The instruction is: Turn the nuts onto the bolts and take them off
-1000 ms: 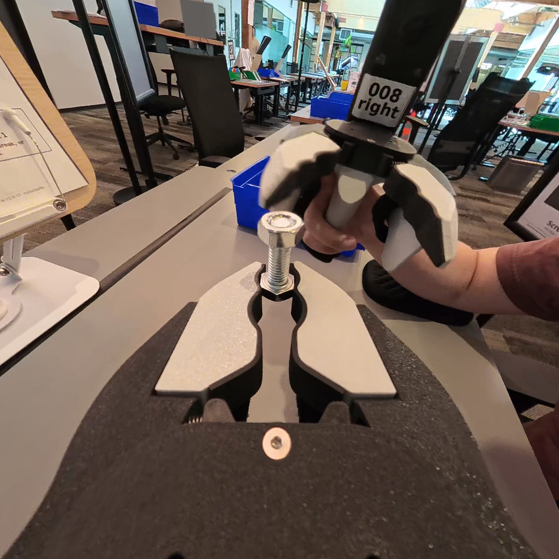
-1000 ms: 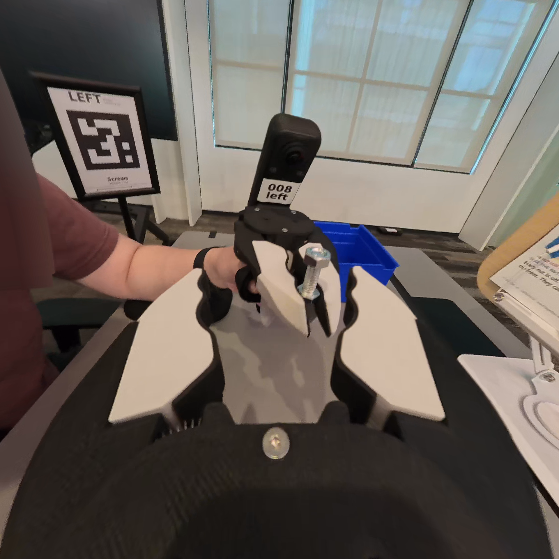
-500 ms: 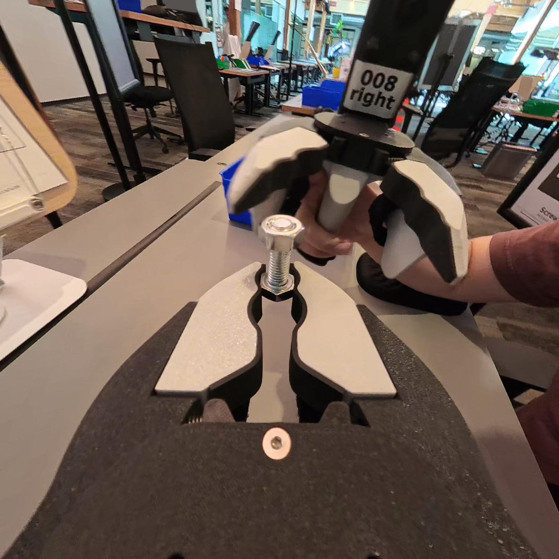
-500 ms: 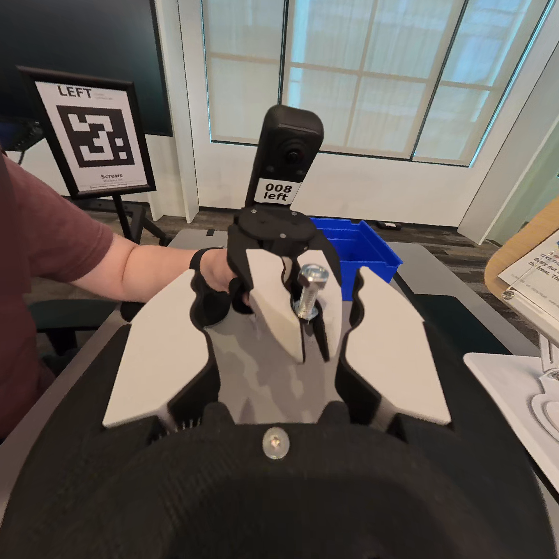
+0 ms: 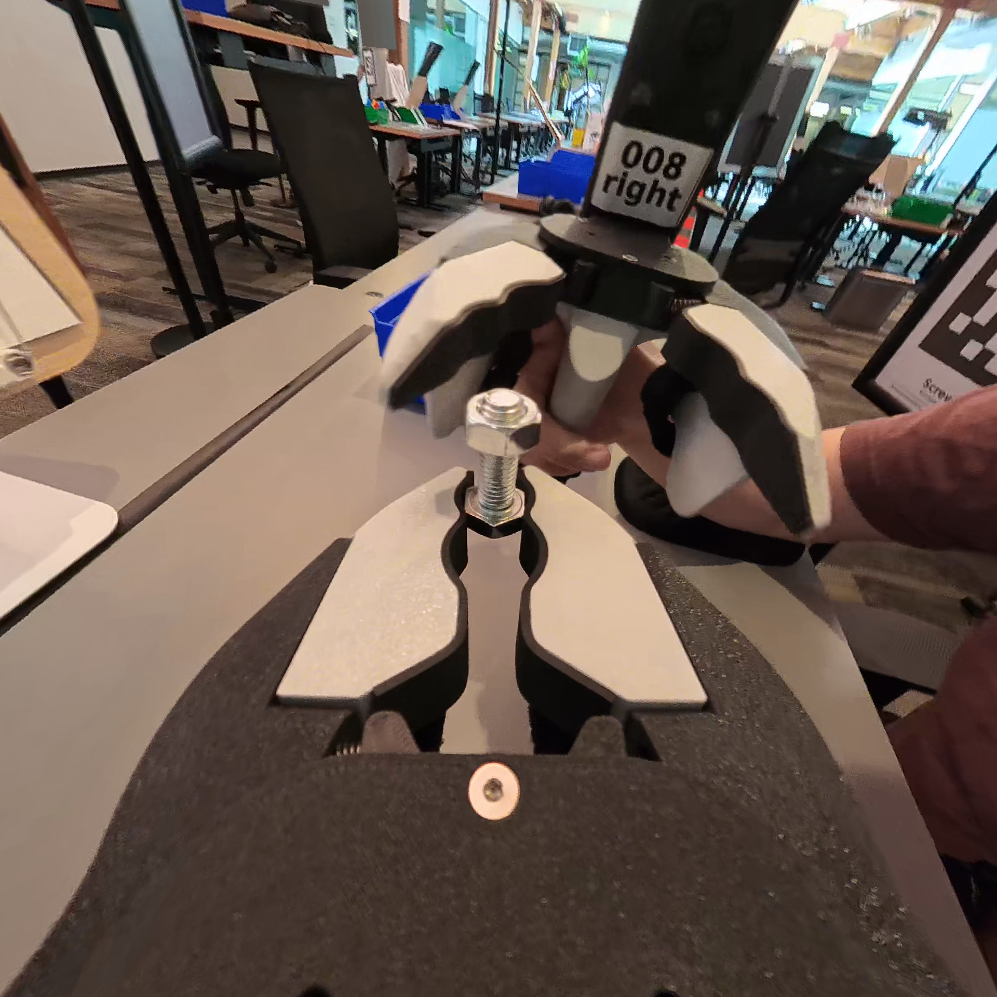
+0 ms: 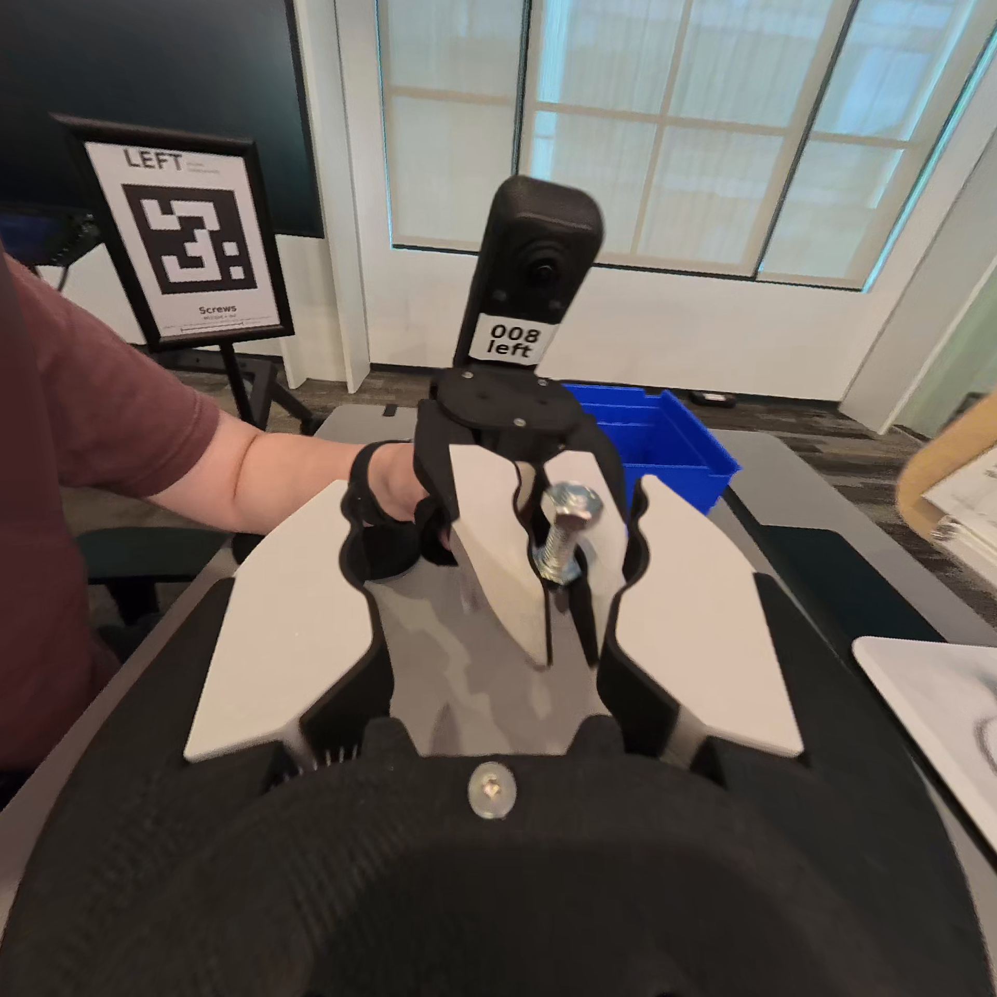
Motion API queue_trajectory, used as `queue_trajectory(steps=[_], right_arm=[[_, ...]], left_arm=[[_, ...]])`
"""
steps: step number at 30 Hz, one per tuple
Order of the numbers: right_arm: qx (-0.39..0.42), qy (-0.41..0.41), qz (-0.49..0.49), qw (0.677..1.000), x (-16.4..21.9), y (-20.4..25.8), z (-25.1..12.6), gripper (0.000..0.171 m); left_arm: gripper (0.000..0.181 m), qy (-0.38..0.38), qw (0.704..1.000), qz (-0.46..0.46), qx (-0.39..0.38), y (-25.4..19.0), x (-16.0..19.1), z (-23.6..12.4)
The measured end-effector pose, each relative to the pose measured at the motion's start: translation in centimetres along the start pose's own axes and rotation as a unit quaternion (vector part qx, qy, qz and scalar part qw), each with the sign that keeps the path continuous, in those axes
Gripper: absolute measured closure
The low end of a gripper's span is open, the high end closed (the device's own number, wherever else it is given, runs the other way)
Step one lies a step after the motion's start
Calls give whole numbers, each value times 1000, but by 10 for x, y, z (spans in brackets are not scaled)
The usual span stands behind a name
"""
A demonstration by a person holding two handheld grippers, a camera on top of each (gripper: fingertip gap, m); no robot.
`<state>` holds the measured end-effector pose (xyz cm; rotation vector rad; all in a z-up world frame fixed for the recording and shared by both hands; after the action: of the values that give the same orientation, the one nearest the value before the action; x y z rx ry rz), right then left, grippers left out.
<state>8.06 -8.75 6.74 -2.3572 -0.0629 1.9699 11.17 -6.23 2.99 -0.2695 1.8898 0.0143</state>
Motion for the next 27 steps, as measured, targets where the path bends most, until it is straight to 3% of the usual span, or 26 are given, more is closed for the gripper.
queue_trajectory(steps=[4, 8, 12, 17, 19, 20, 21, 25, 27], right_arm=[[-9, 22, -13, 1000, 5, 8, 9, 72], [-17, 12, -3, 1000, -1, 1, -13, 97], [15, -4, -3, 1000, -6, -2, -5, 79], [5, 23, -15, 1000, 0, 7, 8, 75], [11, 26, -18, 999, -1, 1, -4, 86], [5, 17, -15, 1000, -4, 0, -12, 102], [2, 1, -6, 1000, -9, -2, -18, 103], [27, -8, 4, 1000, -9, -8, -12, 83], [15, 6, 10, 1000, -3, -3, 0, 82]], left_arm=[[167, 7, 1000, 6, -8, -1, 2, 5], [167, -14, 999, -20, -23, 14, -2, -10], [167, -11, 1000, -13, -4, 5, -4, -8], [167, 5, 1000, -1, -3, -3, 0, 3], [167, -9, 1000, -20, -7, 5, -3, -4], [167, -16, 999, -30, -9, 10, -4, -9], [167, -19, 999, -38, -11, 14, -4, -13], [167, -20, 999, -30, 20, 1, -7, -10], [167, 0, 1000, -10, 25, -8, -3, 0]])
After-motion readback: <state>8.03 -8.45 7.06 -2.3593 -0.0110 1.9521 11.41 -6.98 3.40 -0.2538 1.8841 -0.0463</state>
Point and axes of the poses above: each gripper's, where its closed fingertips meet, z out along the fingers, x out of its underside, y = z × x across the jaws, the point moved 1 cm from there along -z, back along the fingers, and after that the axes turned 9 degrees about y, right-handed, at the moved point
